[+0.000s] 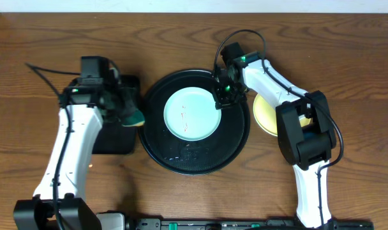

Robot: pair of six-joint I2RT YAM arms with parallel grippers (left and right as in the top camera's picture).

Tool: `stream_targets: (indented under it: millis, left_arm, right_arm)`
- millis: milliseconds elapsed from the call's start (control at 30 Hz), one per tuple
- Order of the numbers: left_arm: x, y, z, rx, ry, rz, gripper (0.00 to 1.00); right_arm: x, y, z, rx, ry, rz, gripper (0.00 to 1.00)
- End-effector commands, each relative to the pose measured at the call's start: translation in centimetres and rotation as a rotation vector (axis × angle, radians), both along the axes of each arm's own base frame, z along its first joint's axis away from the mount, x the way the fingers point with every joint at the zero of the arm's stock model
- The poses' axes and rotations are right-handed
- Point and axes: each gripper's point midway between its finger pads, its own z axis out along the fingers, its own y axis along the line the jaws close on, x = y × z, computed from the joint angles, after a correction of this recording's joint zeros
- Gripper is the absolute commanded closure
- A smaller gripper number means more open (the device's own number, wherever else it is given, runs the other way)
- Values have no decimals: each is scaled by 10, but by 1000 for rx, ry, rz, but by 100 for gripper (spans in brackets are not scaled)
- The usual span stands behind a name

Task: Clean dirty plates on tray and stack at the side
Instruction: 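Bring the sponge in the left gripper onto the pale green plate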

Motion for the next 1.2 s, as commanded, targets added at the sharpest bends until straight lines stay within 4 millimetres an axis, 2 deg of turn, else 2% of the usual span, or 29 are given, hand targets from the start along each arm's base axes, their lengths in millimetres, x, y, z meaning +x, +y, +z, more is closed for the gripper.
stream_targets:
  millis: [0,200,267,367,533,700,833,967,1167]
  left_arm:
    - [9,-27,6,8,-36,-71,92]
    - [28,-68,-14,11,-54,-127,93]
    - [35,-85,-27,10,-52,-168,92]
    - [38,-100,-49,22,-24,-205,93]
    - [32,-110,-79,44,48,-229,93]
    - [22,-122,-99,57,108,-266,93]
    - [10,-141,-107,57,135,-324,92]
    - [6,-158,-107,64,116,-399,93]
    - [18,-167,-103,68,42,-436,93]
  right_arm:
    - [-20,5,-17,-26,60,8,99]
    - [-21,6,-17,-27,56,12,99]
    - [-21,6,-17,-30,55,13,99]
    - [-21,6,-17,-32,54,13,99]
    - [-20,6,-17,-32,53,13,99]
    - [-20,6,-17,-31,53,13,99]
    - [-20,6,-17,-31,53,13,99]
    - [-21,6,-17,-32,54,13,99]
    - [-21,6,-17,-32,54,14,99]
